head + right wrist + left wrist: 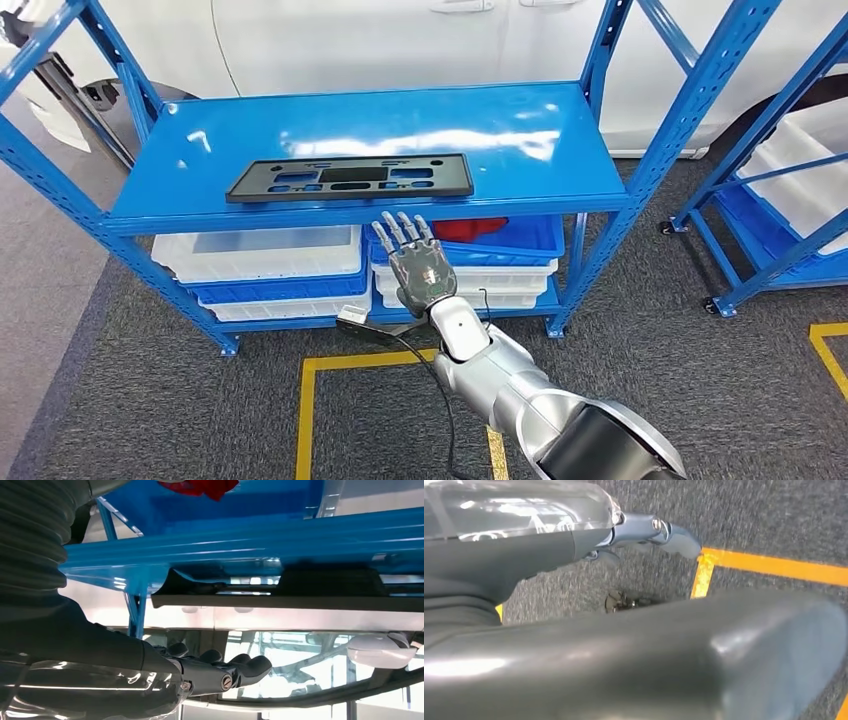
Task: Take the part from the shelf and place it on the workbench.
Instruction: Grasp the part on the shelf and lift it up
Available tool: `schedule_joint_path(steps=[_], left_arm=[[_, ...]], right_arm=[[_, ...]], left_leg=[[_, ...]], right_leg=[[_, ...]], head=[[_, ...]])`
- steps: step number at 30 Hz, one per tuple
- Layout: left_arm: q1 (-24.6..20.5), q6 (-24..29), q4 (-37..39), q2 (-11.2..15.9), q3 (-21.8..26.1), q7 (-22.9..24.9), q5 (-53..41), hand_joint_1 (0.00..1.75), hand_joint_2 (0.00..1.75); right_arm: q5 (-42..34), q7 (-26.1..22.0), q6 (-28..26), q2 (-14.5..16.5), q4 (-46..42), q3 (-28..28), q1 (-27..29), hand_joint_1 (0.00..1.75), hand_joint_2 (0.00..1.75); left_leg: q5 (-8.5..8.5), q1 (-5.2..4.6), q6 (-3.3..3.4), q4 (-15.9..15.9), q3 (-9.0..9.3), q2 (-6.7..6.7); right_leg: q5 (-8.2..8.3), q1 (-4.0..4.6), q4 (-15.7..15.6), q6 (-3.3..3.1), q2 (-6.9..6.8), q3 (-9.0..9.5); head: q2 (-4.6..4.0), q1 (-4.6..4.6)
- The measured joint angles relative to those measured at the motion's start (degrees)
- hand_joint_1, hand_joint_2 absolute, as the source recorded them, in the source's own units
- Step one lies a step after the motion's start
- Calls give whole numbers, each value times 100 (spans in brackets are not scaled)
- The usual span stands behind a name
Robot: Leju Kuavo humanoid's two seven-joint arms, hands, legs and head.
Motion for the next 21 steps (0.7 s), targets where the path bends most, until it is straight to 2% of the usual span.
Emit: schedule_joint_path(steps=[2, 4, 5, 6, 7, 9, 10, 12, 15, 17, 19, 20, 21], left_arm=[[-6, -29, 0, -4, 27, 2, 38, 0, 0], [-3, -58, 0, -4, 70, 1, 84, 0, 0], [3, -78, 0, -4, 93, -1, 116, 0, 0], [10, -105, 0, -4, 115, -5, 152, 0, 0], [15, -135, 0, -4, 140, -16, 194, 0, 0], [17, -197, 0, -2, 204, -50, 259, 0, 0], [17, -219, 0, -2, 236, -71, 285, 0, 0], [17, -244, 1, -1, 280, -99, 313, 0, 0], [33, -248, 1, -11, 328, -108, 325, 0, 0], [32, -247, 1, -20, 352, -109, 327, 0, 0], [31, -257, 0, -19, 367, -124, 333, 0, 0], [35, -267, 1, -20, 375, -137, 344, 0, 0], [39, -284, 1, -21, 386, -154, 357, 0, 0]], right_arm=[[2, 1, 1, 1, 1, -1, -12, 0, 175], [6, 1, 3, 1, 8, -1, -11, 0, 175], [9, 1, 4, 0, 14, -1, -4, 0, 175], [14, 1, 6, -1, 20, -1, 3, 0, 175], [23, 1, 6, -1, 23, -1, 6, 0, 175], [46, 1, 7, 1, 23, -1, 1, 0, 175], [58, 1, 7, 1, 22, -1, -5, 0, 175], [76, 1, 8, 2, 22, -1, -11, 0, 175], [86, 1, 9, 2, 21, -2, -15, 0, 175], [87, 1, 9, 2, 21, -3, -28, 0, 175], [87, -1, 9, -1, 25, -3, -18, 0, 175], [87, -2, 9, -3, 29, -3, -3, 0, 175], [87, -7, 9, -6, 33, -4, 10, 0, 175]], left_leg=[[-260, 4, -11, 424, -186, 5], [-593, -12, 6, 1166, -528, 6], [-666, -21, 18, 1435, -656, 6], [-641, -32, 37, 1524, -702, 6], [-509, -45, 68, 1384, -637, 6], [-149, -89, 169, 687, -300, 6], [-34, -115, 214, 347, -141, 5], [9, -158, 263, 42, -7, 2], [53, -139, 306, -43, 17, 8], [91, -107, 346, -100, 39, 20], [97, -111, 359, -105, 35, 23], [97, -110, 359, -103, 33, 23], [95, -108, 357, -99, 32, 22]], right_leg=[[15, -1, -27, -70, -8, 18], [10, 38, -28, -116, -14, 19], [8, 62, -28, -131, -14, 21], [5, 86, -27, -141, -11, 24], [2, 108, -26, -147, -7, 31], [-2, 140, -24, -147, 1, 48], [-5, 155, -17, -139, 3, 44], [3, 163, -12, -99, 1, 20], [-32, 156, 26, -5, -3, -3], [-279, 143, 404, 61, -8, -167], [-629, 107, 1145, 108, -13, -512], [-720, 88, 1444, 125, -14, -656], [-704, 70, 1566, 139, -16, -719]], head=[[-1, 0], [-1, 1], [0, 1], [0, 1], [0, 1], [-1, 1], [-1, 1], [0, 0], [0, -1], [0, 1], [-1, 1], [-1, 1], [-1, 1]])
